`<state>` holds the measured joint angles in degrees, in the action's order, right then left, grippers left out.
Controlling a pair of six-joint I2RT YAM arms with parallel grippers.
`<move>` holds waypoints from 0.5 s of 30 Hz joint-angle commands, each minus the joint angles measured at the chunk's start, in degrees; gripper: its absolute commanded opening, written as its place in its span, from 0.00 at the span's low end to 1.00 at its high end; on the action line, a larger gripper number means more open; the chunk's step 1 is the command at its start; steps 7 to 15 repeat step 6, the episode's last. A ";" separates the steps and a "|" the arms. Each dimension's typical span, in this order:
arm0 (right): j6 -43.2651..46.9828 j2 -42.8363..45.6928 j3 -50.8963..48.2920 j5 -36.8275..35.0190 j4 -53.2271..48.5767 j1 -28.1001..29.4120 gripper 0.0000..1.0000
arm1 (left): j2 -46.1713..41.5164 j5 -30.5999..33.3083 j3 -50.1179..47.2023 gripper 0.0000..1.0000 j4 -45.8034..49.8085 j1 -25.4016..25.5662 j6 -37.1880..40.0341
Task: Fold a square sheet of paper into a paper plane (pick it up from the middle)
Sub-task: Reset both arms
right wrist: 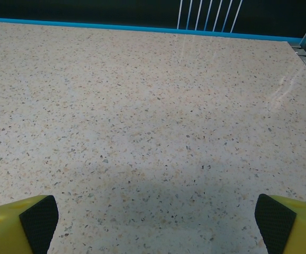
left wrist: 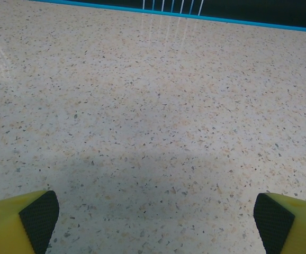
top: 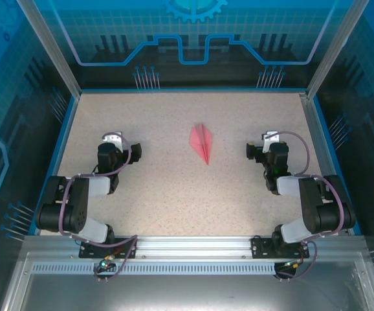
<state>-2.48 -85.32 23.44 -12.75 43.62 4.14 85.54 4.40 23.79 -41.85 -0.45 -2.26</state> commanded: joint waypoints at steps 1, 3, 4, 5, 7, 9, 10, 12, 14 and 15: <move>0.64 -0.51 -0.15 0.83 1.82 0.32 0.99 | 0.80 -1.26 1.63 0.99 -0.07 0.45 2.07; 0.64 -0.55 -0.15 0.80 1.81 0.34 0.99 | 0.77 -1.22 1.62 0.98 -0.07 0.49 2.04; 0.72 -0.55 -0.15 0.82 1.83 0.32 0.99 | 0.84 -1.16 1.61 0.99 -0.05 0.45 2.01; 0.69 -0.47 -0.32 0.85 2.03 0.30 1.00 | 0.77 -1.28 1.59 0.98 -0.13 0.45 2.09; 1.22 -0.53 -0.49 2.09 2.45 0.32 1.00 | 0.73 -1.26 1.52 0.99 -0.14 0.45 2.11; 1.22 -0.53 -0.49 2.09 2.45 0.32 1.00 | 0.73 -1.26 1.52 0.99 -0.14 0.45 2.11; 1.22 -0.53 -0.49 2.09 2.45 0.32 1.00 | 0.73 -1.26 1.52 0.99 -0.14 0.45 2.11; 1.22 -0.53 -0.49 2.09 2.45 0.32 1.00 | 0.73 -1.26 1.52 0.99 -0.14 0.45 2.11; 1.22 -0.53 -0.49 2.09 2.45 0.32 1.00 | 0.73 -1.26 1.52 0.99 -0.14 0.45 2.11; 1.22 -0.53 -0.49 2.09 2.45 0.32 1.00 | 0.73 -1.26 1.52 0.99 -0.14 0.45 2.11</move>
